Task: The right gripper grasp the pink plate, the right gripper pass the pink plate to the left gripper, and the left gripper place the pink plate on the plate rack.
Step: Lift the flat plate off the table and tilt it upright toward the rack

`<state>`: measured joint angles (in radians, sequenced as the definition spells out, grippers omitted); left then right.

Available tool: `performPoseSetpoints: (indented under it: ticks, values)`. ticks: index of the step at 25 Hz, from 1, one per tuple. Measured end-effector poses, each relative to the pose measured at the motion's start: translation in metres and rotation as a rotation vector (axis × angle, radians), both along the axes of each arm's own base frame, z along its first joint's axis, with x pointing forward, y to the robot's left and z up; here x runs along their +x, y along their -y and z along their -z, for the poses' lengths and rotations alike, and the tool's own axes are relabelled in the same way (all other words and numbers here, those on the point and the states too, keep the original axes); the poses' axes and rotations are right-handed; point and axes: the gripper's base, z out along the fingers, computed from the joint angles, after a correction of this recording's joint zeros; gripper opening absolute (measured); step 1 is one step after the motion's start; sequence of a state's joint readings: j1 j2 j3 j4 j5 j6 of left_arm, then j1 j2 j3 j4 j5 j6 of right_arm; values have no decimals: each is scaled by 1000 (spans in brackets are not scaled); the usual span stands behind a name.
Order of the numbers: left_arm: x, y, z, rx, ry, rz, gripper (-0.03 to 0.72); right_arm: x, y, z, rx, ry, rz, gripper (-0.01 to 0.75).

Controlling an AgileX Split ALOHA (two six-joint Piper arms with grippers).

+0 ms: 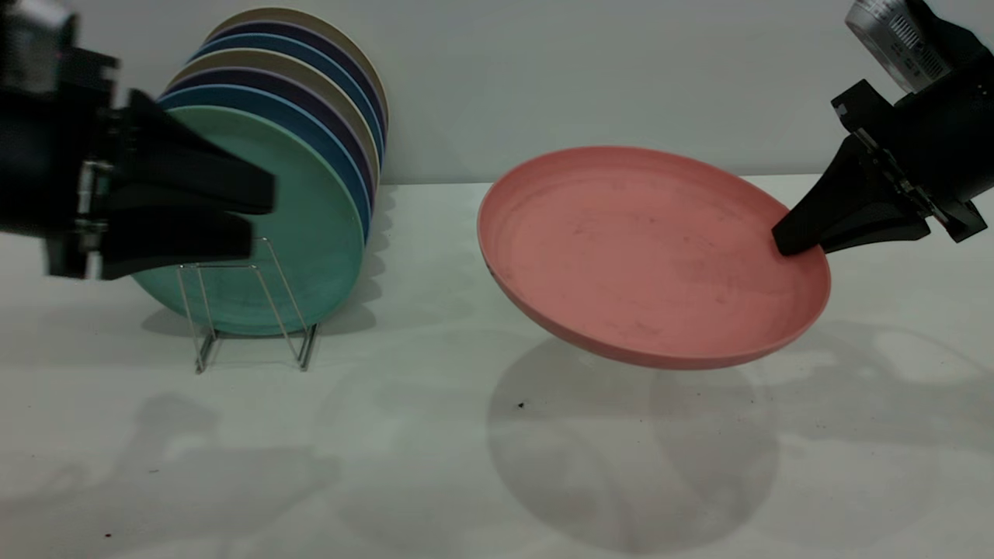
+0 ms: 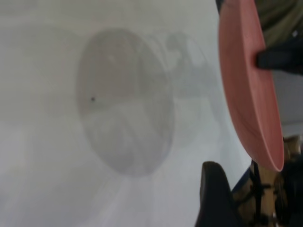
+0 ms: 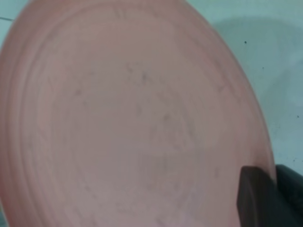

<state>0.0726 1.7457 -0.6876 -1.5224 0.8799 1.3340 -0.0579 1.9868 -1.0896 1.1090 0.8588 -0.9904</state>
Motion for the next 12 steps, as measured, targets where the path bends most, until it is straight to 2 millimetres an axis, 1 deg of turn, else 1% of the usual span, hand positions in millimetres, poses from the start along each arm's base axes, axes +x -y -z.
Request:
performPoseSetpoints:
  ticks: [6,12]
  values:
    - [16,34,-9,0,58,116,466,0,0,0,-1,4,-4,13]
    - [19,51,-1,11,15,138,466,0,0,0,-2,13,-19,13]
